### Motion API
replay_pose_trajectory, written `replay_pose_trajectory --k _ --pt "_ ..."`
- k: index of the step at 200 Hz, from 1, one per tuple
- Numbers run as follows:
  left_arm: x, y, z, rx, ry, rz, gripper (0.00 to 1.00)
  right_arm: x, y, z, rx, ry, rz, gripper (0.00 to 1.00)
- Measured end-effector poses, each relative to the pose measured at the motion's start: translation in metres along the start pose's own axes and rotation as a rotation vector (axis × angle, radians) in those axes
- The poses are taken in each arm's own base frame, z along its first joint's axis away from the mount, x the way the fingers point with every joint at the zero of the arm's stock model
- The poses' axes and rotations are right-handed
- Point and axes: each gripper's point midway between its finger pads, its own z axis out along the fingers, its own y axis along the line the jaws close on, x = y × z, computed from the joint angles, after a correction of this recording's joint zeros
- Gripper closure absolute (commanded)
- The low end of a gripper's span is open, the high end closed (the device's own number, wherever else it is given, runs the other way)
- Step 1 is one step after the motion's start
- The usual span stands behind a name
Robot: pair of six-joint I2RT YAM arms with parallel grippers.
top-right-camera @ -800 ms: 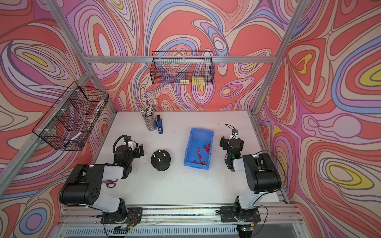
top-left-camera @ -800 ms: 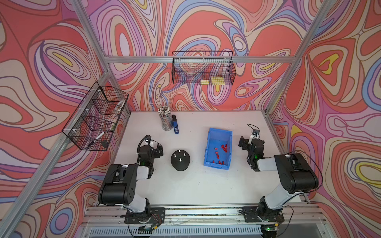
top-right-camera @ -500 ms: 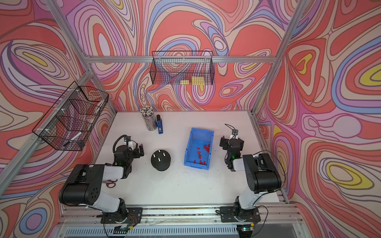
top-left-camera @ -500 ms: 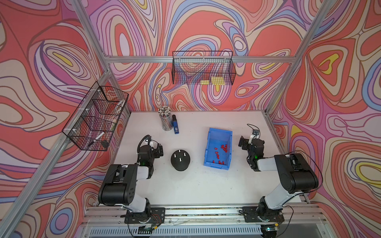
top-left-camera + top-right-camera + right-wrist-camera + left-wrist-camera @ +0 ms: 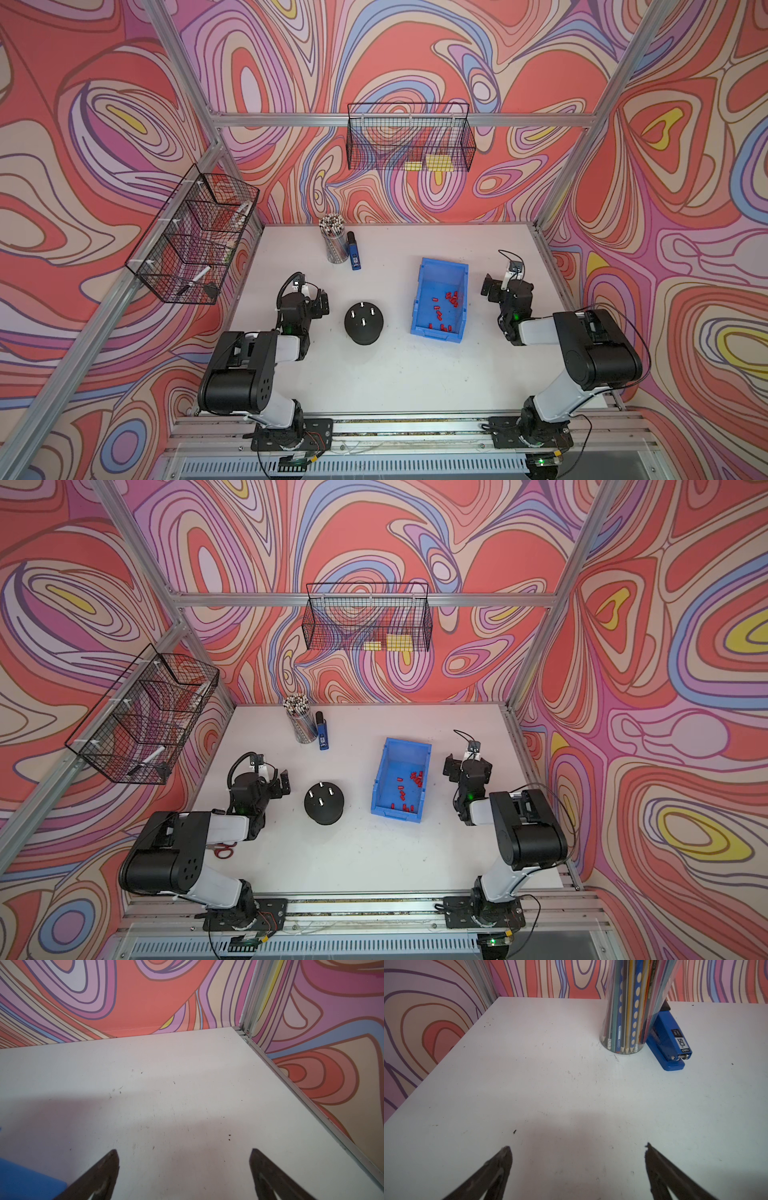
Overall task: Cover the protruding screws with screw protection sleeves
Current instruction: Pick up the screw protection sleeve from the storage box.
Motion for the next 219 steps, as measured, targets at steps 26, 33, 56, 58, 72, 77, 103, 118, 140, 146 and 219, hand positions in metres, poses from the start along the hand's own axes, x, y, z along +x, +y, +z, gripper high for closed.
replay_pose_trajectory --k 26,33,56,58,72,77,103,118,140,146,219 --pt "-0.001 0.0 -0.001 -0.002 0.0 0.0 0.0 -0.004 -0.003 -0.001 0.014 -0.014 0.001 0.03" --pt "-0.003 0.001 -0.003 -0.007 -0.002 0.0 0.01 -0.006 -0.005 -0.004 0.027 -0.02 0.004 0.04" --pt "-0.027 0.005 -0.017 -0.024 -0.055 -0.007 0.07 -0.031 -0.018 -0.023 0.078 -0.071 0.031 0.1" --pt "-0.03 0.005 -0.018 -0.025 -0.062 -0.008 0.07 -0.035 -0.019 -0.025 0.081 -0.079 0.034 0.1" --pt "-0.049 0.006 -0.027 -0.034 -0.101 -0.014 0.07 -0.061 -0.025 -0.04 0.097 -0.126 0.064 0.12" --pt "-0.058 0.007 -0.03 -0.037 -0.114 -0.016 0.08 -0.072 -0.026 -0.045 0.1 -0.139 0.078 0.13" --pt "-0.113 0.007 -0.042 -0.043 -0.164 -0.023 0.14 -0.128 -0.028 -0.065 0.091 -0.139 0.161 0.24" --pt "-0.154 0.001 -0.054 -0.013 -0.202 -0.024 0.16 -0.161 -0.02 -0.075 0.037 -0.124 0.224 0.31" --pt "-0.214 -0.021 -0.082 0.111 -0.271 0.002 0.21 -0.182 -0.002 -0.089 -0.07 -0.047 0.307 0.41" --pt "-0.225 -0.03 -0.091 0.161 -0.285 0.023 0.22 -0.183 0.005 -0.092 -0.097 -0.011 0.329 0.44" --pt "-0.191 -0.143 -0.169 0.715 -0.214 0.407 0.25 -0.144 0.158 -0.156 -0.34 0.407 0.29 0.76"
